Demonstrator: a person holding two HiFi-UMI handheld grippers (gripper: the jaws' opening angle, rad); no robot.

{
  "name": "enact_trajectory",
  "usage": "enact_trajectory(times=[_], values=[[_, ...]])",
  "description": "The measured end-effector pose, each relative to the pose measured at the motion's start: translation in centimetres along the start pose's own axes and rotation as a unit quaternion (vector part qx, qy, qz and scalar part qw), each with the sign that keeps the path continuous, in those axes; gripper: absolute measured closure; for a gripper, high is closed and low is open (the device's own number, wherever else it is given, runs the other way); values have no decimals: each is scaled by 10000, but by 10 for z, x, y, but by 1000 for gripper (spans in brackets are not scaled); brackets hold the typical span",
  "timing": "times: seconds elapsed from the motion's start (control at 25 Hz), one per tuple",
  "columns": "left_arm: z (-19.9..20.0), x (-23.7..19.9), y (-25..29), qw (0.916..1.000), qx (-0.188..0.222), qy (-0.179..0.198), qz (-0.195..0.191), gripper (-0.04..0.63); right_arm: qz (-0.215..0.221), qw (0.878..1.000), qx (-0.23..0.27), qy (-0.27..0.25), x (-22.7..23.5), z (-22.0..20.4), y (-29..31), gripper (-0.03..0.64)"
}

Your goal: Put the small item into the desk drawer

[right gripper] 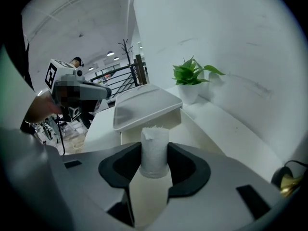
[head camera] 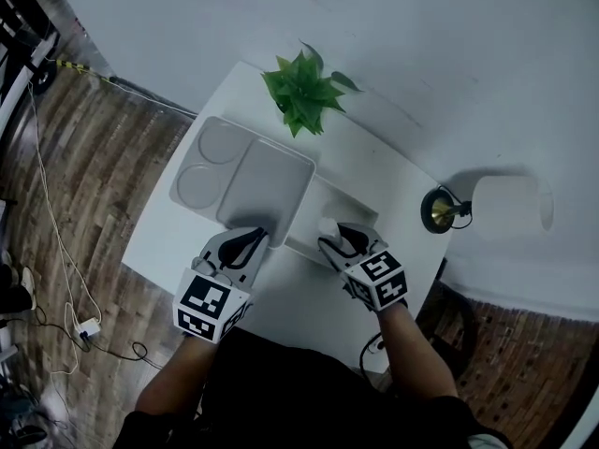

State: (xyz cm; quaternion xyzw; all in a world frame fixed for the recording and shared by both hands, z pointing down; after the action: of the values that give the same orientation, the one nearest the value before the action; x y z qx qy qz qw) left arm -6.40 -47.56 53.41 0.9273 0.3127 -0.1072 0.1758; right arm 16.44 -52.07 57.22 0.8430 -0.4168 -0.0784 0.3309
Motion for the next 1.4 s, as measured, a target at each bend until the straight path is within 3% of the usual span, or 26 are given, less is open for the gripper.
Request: enact_trajectory(times=[0.28, 0.48, 0.68, 0.92, 1.16, 1.4], values=[[-4, -6, -12, 9998, 78, -98, 174, 565, -26, 9938, -629, -919, -3, -3, 24, 448], [1, -9, -24, 9993, 174, -98, 300, 565, 121, 9904, -926, -1015, -2, -6, 36, 446], [2, -11, -31, 9991, 205, -106, 363, 565, -106, 9843, -1169, -1319, 0, -5, 40, 442], [10, 5, -31, 9995, 225, 1, 229, 565, -192, 9898, -854, -1125, -5, -1, 11, 430], [23, 32, -28, 9993, 276, 256, 11, 565, -545, 9923, -158, -1101, -8, -4, -39, 434], [32, 65, -37, 9982, 359, 478, -64, 565, -869, 9908, 411, -958, -17, -18, -93, 497]])
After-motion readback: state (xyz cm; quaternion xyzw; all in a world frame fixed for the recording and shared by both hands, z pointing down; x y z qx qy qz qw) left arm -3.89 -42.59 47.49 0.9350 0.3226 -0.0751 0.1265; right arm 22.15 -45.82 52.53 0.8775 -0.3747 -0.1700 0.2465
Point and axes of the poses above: the fingertips, and each gripper's own axes: y forward along the fingers, x to its right, z out of its top, the point moved 9 cm from there along -y, backward along the fingers, and after that the axes turned 11 degrees about x, right-handed, at the moved point
